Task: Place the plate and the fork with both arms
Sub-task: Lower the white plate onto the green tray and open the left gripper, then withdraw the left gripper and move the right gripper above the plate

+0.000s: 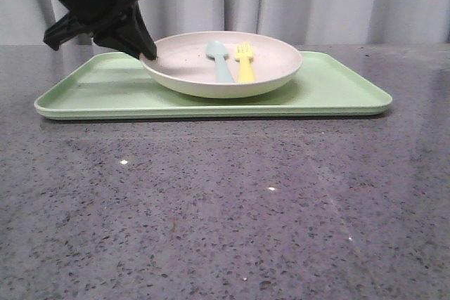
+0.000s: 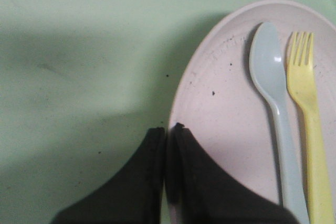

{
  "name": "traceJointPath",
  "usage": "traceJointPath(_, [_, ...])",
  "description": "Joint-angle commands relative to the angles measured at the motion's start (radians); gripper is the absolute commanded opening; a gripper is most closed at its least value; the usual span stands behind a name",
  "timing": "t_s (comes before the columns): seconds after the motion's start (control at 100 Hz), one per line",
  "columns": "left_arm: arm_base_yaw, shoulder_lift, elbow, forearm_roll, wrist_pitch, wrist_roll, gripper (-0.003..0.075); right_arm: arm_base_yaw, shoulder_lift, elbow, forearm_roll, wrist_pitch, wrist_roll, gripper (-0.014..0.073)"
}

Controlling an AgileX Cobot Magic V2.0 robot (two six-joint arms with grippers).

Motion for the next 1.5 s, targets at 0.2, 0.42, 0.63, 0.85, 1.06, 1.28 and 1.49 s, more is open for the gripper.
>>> traceJointPath(0.2, [-0.007, -0.025, -0.036, -0.044, -0.051, -0.015, 0.0009, -0.004, 0.009, -0.034, -0.006, -0.063, -0.002, 0.0526])
traceJointPath(0.42, [-0.007, -0.027, -0.036, -0.034, -0.044, -0.015, 0.0302, -0.004, 0.009, -0.034, -0.006, -0.063, -0.002, 0.0526])
traceJointPath(0.63, [-0.007, -0.050, -0.036, -0.025, -0.036, -0.015, 0.0367, -0.004, 0.009, -0.034, -0.006, -0.066, -0.002, 0.0526])
traceJointPath(0.85, [-0.007, -0.140, -0.010, 0.089, -0.016, -0.015, 0.0367, 0.002, 0.016, -0.034, -0.006, -0.072, -0.002, 0.0526])
traceJointPath(1.06, [-0.007, -0.319, 0.135, 0.181, -0.047, -0.015, 0.0366, 0.068, 0.069, -0.097, -0.006, -0.022, -0.002, 0.0526])
traceJointPath(1.28, [0.039, -0.568, 0.322, 0.216, -0.084, -0.015, 0.0366, 0.143, 0.169, -0.206, -0.006, 0.027, -0.002, 0.0526])
traceJointPath(1.49, [0.114, -0.822, 0.476, 0.288, -0.059, -0.015, 0.0366, 0.215, 0.301, -0.323, -0.006, 0.097, -0.003, 0.0526])
